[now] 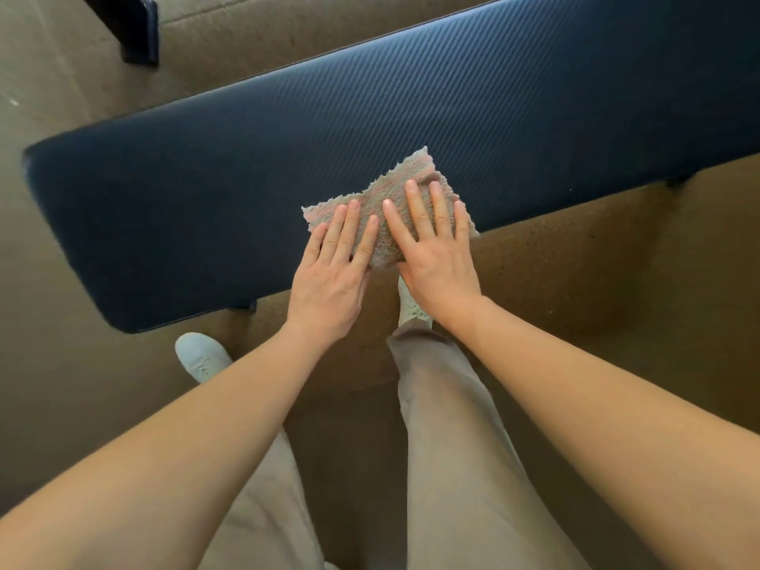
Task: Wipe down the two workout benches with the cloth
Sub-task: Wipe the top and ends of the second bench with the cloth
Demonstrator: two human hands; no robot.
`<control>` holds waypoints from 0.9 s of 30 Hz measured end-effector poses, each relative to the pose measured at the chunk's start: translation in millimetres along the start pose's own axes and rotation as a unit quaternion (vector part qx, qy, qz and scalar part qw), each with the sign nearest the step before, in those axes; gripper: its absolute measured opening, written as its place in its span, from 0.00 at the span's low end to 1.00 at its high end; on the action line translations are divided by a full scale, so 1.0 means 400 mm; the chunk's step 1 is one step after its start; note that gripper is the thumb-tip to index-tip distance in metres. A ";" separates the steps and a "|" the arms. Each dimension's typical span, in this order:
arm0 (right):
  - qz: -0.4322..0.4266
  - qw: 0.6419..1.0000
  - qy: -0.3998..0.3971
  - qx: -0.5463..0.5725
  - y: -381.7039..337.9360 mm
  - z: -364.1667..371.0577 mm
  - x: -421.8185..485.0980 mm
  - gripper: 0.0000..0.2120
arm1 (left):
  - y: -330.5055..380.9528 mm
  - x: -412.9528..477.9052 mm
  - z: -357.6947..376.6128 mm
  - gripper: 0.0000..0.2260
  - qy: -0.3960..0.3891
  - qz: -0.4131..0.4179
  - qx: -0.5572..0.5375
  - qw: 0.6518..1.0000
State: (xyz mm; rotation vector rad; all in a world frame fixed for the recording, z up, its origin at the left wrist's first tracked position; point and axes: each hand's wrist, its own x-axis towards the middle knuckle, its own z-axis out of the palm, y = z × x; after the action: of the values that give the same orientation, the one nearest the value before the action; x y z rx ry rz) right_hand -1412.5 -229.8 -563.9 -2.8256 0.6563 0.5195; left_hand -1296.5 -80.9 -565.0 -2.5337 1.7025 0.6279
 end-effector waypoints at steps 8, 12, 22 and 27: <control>-0.105 0.994 0.040 -0.004 -0.339 0.031 0.066 0.43 | -0.257 -0.278 0.035 0.32 -0.007 -0.059 -0.004 0.998; -0.164 0.986 0.037 -0.003 -0.482 0.036 0.096 0.41 | -0.358 -0.395 0.049 0.32 0.002 -0.100 -0.005 0.995; -0.294 0.955 0.027 -0.019 -0.822 0.033 0.184 0.42 | -0.572 -0.612 0.053 0.31 0.011 -0.241 -0.022 0.970; -0.315 0.946 -0.018 -0.073 -0.939 0.020 0.234 0.30 | -0.684 -0.628 0.061 0.25 -0.025 -0.268 -0.159 0.950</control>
State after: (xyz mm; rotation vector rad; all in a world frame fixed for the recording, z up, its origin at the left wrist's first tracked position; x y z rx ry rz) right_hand -1164.5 67.7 -566.2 -2.9186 -0.3154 0.5040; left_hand -1140.6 257.2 -556.4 -2.9709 0.8725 0.9571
